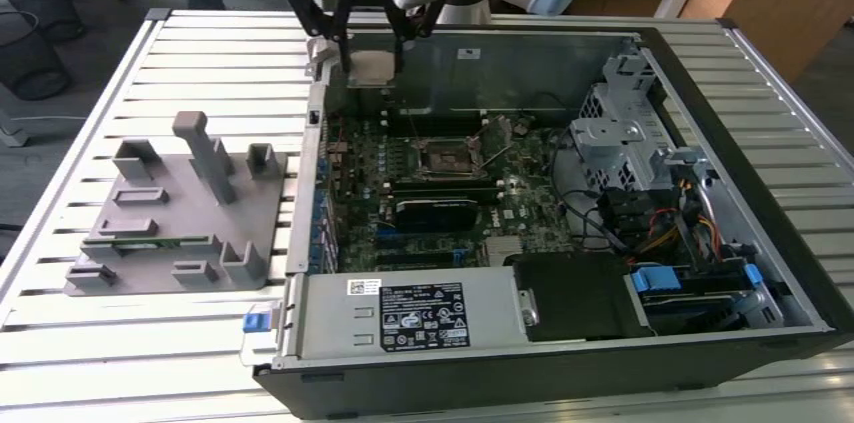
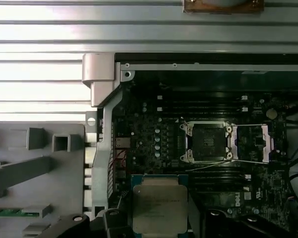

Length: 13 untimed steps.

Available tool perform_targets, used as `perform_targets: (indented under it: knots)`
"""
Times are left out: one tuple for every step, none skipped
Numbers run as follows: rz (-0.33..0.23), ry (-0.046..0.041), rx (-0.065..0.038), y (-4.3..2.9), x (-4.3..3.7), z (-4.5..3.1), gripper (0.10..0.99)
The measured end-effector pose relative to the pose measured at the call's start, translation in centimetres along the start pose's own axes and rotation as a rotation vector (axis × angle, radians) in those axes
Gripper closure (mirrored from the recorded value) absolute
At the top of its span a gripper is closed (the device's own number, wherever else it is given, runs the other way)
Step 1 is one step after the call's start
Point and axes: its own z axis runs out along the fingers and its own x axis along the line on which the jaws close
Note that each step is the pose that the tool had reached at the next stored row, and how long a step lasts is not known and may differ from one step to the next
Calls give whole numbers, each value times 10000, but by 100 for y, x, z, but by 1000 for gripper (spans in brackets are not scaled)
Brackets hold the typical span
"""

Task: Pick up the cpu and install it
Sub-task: 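Pick up the cpu and move it towards the insertion slot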

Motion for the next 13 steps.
perform_targets:
  knots:
    - [-1, 0, -5, 2, -34, 2, 549]
    - [0, 1, -11, 3, -69, 3, 549]
    - [-1, 1, -18, 4, -104, 4, 549]
    - [-1, 2, -24, 5, -135, 5, 549]
    - [-3, 2, -29, 7, -162, 7, 549]
    - [-4, 2, -34, 8, -189, 8, 549]
    - [-4, 1, -38, 9, -220, 10, 549]
    - [-4, 1, -41, 11, -247, 12, 549]
    - [-4, 1, -43, 13, -271, 14, 549]
    - [-5, 1, -44, 16, -293, 15, 549]
    - [-6, 2, -44, 19, -315, 17, 549]
    - [-8, 2, -45, 25, -335, 20, 549]
    - [-8, 2, -45, 37, -356, 23, 549]
